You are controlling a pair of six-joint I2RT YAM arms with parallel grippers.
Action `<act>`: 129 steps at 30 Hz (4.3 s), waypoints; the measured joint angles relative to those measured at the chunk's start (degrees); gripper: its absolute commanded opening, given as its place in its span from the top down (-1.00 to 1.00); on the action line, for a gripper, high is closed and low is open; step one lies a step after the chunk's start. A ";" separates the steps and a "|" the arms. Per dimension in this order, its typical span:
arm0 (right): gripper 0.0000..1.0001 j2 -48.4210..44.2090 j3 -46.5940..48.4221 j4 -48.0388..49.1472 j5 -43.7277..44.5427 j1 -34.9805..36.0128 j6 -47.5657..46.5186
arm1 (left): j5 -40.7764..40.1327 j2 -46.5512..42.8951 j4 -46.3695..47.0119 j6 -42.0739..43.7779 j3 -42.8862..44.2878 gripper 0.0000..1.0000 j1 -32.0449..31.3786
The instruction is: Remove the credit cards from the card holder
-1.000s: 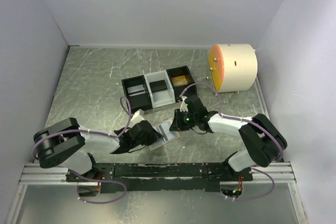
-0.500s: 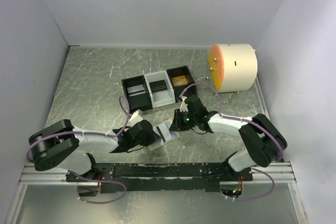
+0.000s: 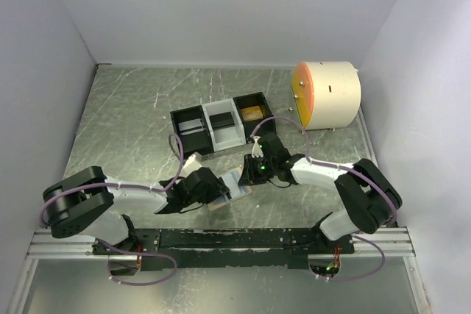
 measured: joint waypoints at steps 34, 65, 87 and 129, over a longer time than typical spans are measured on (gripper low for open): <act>0.52 0.55 0.35 -0.63 -0.52 0.11 0.17 | -6.29 -2.16 -10.97 -5.20 3.23 0.69 -3.52; 0.45 7.02 7.06 -0.81 -3.58 5.81 0.59 | -7.50 -9.55 -15.43 -4.59 -1.16 0.43 -3.87; 0.45 4.70 7.58 -3.80 -0.85 5.84 -0.74 | -7.08 -13.49 -14.25 -6.71 -5.40 0.42 -3.87; 0.47 8.74 8.20 2.08 0.83 9.31 2.67 | -7.37 -10.34 -2.80 -10.60 -9.33 0.86 -3.87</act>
